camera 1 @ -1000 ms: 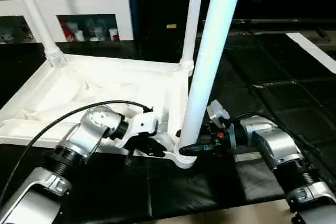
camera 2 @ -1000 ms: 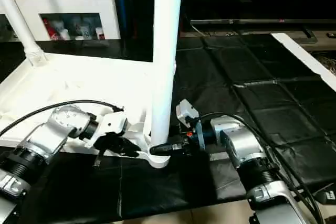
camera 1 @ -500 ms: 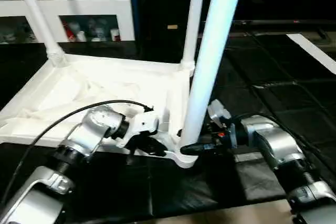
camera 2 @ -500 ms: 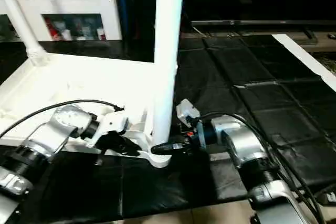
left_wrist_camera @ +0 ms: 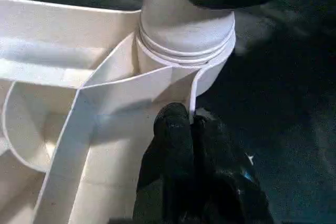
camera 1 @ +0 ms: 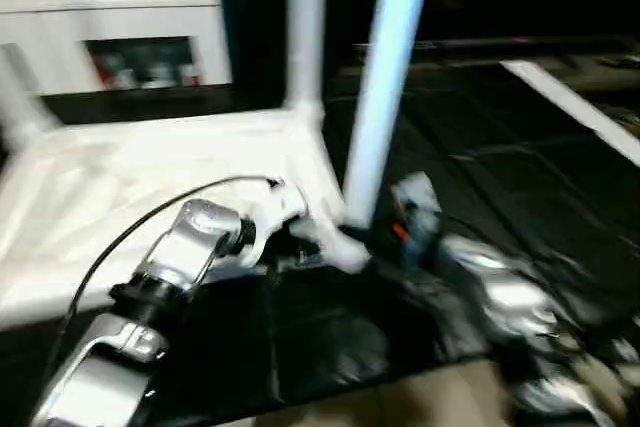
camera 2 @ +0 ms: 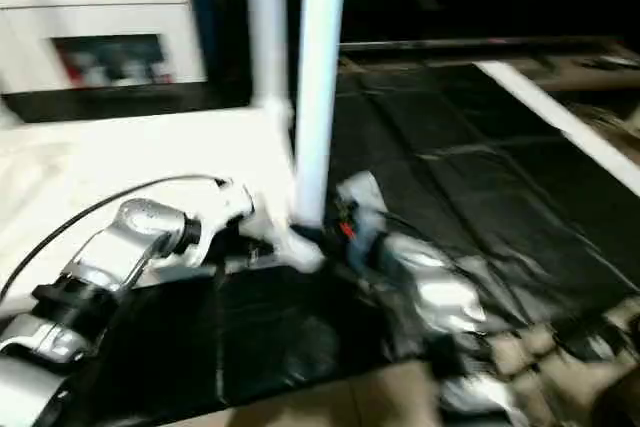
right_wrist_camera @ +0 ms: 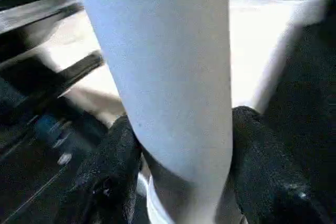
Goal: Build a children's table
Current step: Rotate leg to tighten
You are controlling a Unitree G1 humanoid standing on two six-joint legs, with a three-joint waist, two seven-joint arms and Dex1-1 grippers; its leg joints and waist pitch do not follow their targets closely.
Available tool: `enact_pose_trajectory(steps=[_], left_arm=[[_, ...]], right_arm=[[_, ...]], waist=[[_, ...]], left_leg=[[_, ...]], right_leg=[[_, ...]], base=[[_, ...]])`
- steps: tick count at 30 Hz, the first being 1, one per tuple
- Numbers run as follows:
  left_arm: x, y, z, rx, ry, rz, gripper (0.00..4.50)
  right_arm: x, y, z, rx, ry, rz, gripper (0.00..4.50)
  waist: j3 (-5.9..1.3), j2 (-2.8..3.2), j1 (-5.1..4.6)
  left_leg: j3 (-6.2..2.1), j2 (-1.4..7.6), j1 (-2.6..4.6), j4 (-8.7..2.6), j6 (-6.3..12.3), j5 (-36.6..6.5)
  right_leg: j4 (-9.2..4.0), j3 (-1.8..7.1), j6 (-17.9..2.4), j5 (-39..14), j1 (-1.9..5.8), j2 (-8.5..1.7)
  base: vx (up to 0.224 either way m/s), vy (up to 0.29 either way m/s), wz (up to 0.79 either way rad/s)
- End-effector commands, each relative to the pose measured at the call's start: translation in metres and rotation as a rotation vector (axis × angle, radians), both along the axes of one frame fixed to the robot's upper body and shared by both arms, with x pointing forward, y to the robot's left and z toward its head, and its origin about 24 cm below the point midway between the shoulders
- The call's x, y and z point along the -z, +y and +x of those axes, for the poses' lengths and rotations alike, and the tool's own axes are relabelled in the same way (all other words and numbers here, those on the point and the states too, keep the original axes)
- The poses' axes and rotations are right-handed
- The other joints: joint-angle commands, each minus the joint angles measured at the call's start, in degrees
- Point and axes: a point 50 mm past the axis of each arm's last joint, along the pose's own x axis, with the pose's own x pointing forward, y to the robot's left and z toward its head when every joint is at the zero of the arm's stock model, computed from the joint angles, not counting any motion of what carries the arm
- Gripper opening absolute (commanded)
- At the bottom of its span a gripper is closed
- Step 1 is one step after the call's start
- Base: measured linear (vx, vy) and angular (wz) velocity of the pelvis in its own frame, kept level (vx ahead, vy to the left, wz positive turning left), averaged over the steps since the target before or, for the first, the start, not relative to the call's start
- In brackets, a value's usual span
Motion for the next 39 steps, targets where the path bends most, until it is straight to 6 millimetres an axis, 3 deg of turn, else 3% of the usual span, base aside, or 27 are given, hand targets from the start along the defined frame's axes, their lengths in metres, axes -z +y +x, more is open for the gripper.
enact_pose_trajectory(steps=[1,3,4,8,12,14,15,17,20,21,23,26,29,34,39], left_arm=[[-0.014,-0.031,0.006,-0.026,-0.049,-0.088,0.0],[-0.016,-0.034,0.009,-0.073,-0.062,-0.098,0.0],[-0.017,-0.036,0.011,-0.093,-0.068,-0.103,0.0],[-0.02,-0.041,0.014,-0.145,-0.092,-0.127,0.0],[-0.02,-0.037,0.014,-0.138,-0.108,-0.106,0.0],[-0.019,-0.032,0.012,-0.121,-0.112,-0.089,0.0],[-0.019,-0.032,0.012,-0.121,-0.112,-0.088,0.0],[-0.016,-0.025,0.011,-0.095,-0.114,-0.064,0.0],[-0.015,-0.019,0.009,-0.071,-0.11,-0.052,0.0],[-0.015,-0.017,0.009,-0.053,-0.109,-0.047,0.0],[-0.014,-0.012,0.007,-0.021,-0.101,-0.036,0.0],[-0.013,-0.007,0.004,0.019,-0.093,-0.018,0.0],[-0.011,-0.001,0.0,0.084,-0.075,0.003,0.0],[-0.009,0.005,-0.006,0.196,-0.063,0.03,0.0],[-0.011,0.009,-0.017,0.379,-0.031,0.044,0.0]], right_arm=[[0.011,0.042,-0.006,-0.046,0.118,0.029,2.09],[0.01,0.047,0.002,0.033,0.133,0.016,2.09],[0.008,0.049,0.006,0.063,0.138,0.012,2.07],[0.005,0.056,0.012,0.102,0.147,-0.009,2.04],[0.005,0.055,0.01,0.058,0.098,-0.018,2.04],[0.008,0.048,0.009,0.059,0.08,-0.027,2.7],[0.008,0.048,0.009,0.059,0.08,-0.027,2.7],[0.008,0.032,0.007,0.022,0.044,-0.025,3.05],[0.007,0.017,0.003,-0.027,0.013,-0.032,3.16],[0.007,0.008,0.0,-0.069,-0.002,-0.028,3.2],[0.005,-0.01,-0.007,-0.142,-0.029,-0.022,3.49],[0.001,-0.032,-0.012,-0.197,-0.056,-0.041,3.69],[-0.008,-0.057,-0.018,-0.268,-0.082,-0.057,3.93],[-0.019,-0.075,-0.023,-0.35,-0.099,-0.073,4.36],[-0.027,-0.078,-0.024,-0.454,-0.102,-0.089,4.45]], waist=[[-2.88,0.76,-0.53],[-2.86,0.9,-1.24],[-2.81,0.93,-1.76],[-2.9,0.26,-2.06],[-3.18,0.12,-1.42],[-3.37,0.24,-0.83],[-3.41,0.05,-0.76],[-3.45,0.01,-0.09],[-3.65,-0.06,1.1],[-3.74,-0.03,1.33],[-4.04,0.02,1.91],[-4.04,0.08,2.32],[-3.78,-0.07,2.65],[-3.63,-0.01,3.47],[-3.7,-0.06,4.11]], left_leg=[[-1.3,0.82,-0.61,-4.76,-1.11,-25.2],[-1.85,1.24,-0.6,-5.3,-0.94,-28.4],[-1.8,1.25,-0.02,-5.24,-0.91,-29.7],[-1.18,0.79,-0.05,-4.99,0.07,-26.5],[-0.63,0.89,-0.61,-5.04,0.91,-20.3],[-0.32,0.94,-0.53,-4.89,1.18,-18.1],[-0.23,0.9,-0.73,-4.86,1.36,-17.3],[0.29,0.91,-0.17,-4.57,2.01,-16.3],[0.66,0.84,-0.42,-4.46,3.12,-12.5],[0.7,0.94,-0.3,-4.38,3.18,-11.6],[0.76,0.94,-0.67,-4.13,4.33,-7.8],[0.73,1.06,-0.79,-4.01,5.22,-6.6],[0.89,1.06,-0.47,-4.06,4.64,-8.6],[0.93,1.25,0.09,-4.23,3.62,-10.8],[1.1,1.45,0.18,-4.25,3.35,-10.6]], right_leg=[[-6.17,0.39,-1.5,-36.8,3.17,-2.87],[-6.3,-0.12,-2.1,-33.1,3.52,-2.79],[-6.31,-0.08,-3.5,-31.2,3.11,-2.98],[-6.06,0.68,-5.9,-28.7,2.85,-3.16],[-5.02,1.53,-8.2,-22.9,3.19,-3.17],[-4.65,1.82,-8.9,-21.0,3.07,-3.13],[-4.46,1.95,-9.0,-20.3,3.16,-3.05],[-4.36,2.36,-9.9,-19.8,2.64,-2.89],[-3.85,2.81,-10.0,-17.1,3.06,-2.66],[-3.6,2.97,-10.4,-15.8,2.97,-2.69],[-2.67,3.12,-11.9,-9.8,3.56,-2.47],[-2.41,3.12,-13.0,-6.9,3.74,-2.41],[-2.96,3.07,-12.9,-11.1,3.62,-2.27],[-3.43,3.1,-11.5,-16.1,3.14,-2.21],[-3.27,3.17,-11.4,-16.0,2.98,-2.16]], base=[[-0.025,0.038,-0.2],[0.0,0.0,0.0],[0.0,0.0,0.0],[0.0,0.0,0.0],[0.0,0.0,0.0],[0.0,0.0,0.0],[0.0,0.0,0.0],[0.0,0.0,0.0],[0.0,0.0,0.0],[0.0,0.0,0.0],[0.0,0.0,0.0],[0.0,0.0,0.0],[0.0,0.0,0.0],[0.0,0.0,0.0],[0.0,0.0,0.0]])
